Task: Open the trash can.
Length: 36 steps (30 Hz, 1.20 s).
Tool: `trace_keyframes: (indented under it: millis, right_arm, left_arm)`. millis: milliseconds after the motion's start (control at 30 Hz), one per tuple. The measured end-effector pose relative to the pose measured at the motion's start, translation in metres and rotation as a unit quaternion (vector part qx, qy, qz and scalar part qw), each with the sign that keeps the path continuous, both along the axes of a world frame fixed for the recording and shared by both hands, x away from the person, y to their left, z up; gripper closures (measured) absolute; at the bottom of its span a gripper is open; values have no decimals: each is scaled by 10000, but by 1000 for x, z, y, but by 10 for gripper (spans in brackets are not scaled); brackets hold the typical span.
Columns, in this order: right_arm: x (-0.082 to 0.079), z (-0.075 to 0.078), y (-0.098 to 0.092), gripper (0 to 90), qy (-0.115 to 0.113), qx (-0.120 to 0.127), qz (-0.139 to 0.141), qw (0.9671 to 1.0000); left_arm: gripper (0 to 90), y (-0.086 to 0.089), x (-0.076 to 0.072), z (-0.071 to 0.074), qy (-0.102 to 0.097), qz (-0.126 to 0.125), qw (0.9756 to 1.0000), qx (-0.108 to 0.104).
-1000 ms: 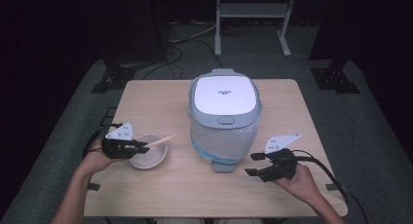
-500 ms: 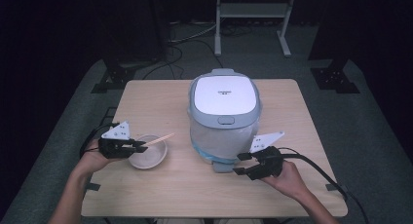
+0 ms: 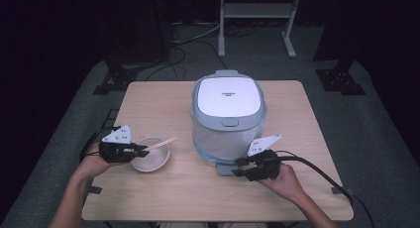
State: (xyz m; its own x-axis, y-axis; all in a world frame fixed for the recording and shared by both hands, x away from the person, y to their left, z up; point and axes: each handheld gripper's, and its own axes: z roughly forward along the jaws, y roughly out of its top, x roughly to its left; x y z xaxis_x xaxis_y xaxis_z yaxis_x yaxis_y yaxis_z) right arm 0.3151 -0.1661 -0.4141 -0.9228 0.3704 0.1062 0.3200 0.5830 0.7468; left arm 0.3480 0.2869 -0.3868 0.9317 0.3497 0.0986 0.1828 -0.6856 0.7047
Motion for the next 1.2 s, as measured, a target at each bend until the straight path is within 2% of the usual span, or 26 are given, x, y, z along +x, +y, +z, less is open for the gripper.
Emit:
trace_keyframes:
  millis: [200, 433, 633, 833, 967, 1200]
  right_arm:
    - [3, -5, 3, 638, -1, 34, -5, 10000]
    - [6, -13, 4, 681, -64, 94, -159, 9998]
    - [6, -18, 6, 731, -216, 41, -245, 9995]
    - [4, -28, 14, 756, -271, -43, -271, 9993]
    - [4, -31, 17, 782, -416, -21, -309, 9987]
    - [4, -36, 23, 828, -522, -31, -308, 9982]
  left_arm:
    - [795, 1, -1, 1, 3, -16, 10000, -10]
    - [795, 4, -3, 0, 7, -9, 10000, -42]
    - [796, 5, -3, 1, -29, -3, 10000, -67]
    - [796, 4, -3, 1, -15, -36, 10000, -51]
    - [795, 4, -4, 1, -4, -56, 10000, -77]
    - [795, 2, -3, 0, 13, -84, 9999, -57]
